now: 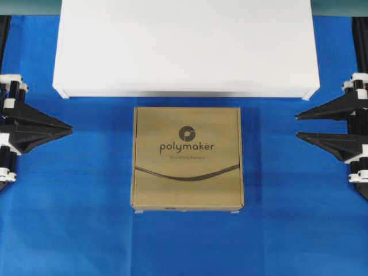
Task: Place the cardboard box on the stand after clamping it between your arms.
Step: 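Move both grippers inward toward the left and right sides of the polymaker box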
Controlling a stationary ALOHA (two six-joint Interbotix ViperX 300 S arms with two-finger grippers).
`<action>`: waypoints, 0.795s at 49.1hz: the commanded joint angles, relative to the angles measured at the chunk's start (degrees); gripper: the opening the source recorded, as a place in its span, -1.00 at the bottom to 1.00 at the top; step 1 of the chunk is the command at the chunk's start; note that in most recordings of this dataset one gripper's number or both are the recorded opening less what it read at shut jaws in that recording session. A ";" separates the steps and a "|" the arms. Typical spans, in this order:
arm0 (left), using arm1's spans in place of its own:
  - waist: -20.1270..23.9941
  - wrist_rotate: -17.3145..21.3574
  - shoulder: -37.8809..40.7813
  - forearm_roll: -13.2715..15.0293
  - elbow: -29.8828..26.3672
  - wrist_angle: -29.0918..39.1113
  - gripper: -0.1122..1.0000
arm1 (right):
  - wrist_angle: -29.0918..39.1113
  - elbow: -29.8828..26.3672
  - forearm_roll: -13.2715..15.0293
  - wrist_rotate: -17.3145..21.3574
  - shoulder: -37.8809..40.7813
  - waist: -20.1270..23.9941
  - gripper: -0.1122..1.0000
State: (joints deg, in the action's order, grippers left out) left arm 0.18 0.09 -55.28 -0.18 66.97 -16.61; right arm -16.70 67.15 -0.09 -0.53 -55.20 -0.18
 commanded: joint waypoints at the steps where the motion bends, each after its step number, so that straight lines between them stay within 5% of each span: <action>1: 0.00 -1.58 1.67 -2.29 -2.20 2.02 -0.71 | -0.09 -0.62 -0.44 0.88 0.62 -0.53 -0.54; 6: 0.18 -2.90 3.78 -2.29 -4.22 8.26 -0.80 | 10.37 -2.37 -3.52 1.23 1.58 -1.58 -0.65; 12: 0.18 -3.08 6.42 -2.37 -6.86 16.08 -0.80 | 26.28 -5.62 -3.60 1.67 3.52 -3.16 -0.84; 20: 0.62 -2.90 10.90 -2.37 -9.23 25.49 -0.80 | 41.31 -9.14 -3.25 1.58 7.91 -4.13 -0.84; 39: 1.05 -2.11 26.02 -2.90 -15.56 42.63 -0.80 | 55.63 -13.36 -0.70 1.14 21.27 -4.04 -0.79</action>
State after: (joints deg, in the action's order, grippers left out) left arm 1.14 -2.20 -31.46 -2.81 53.70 24.35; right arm 38.32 55.99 -1.58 0.62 -35.42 -4.13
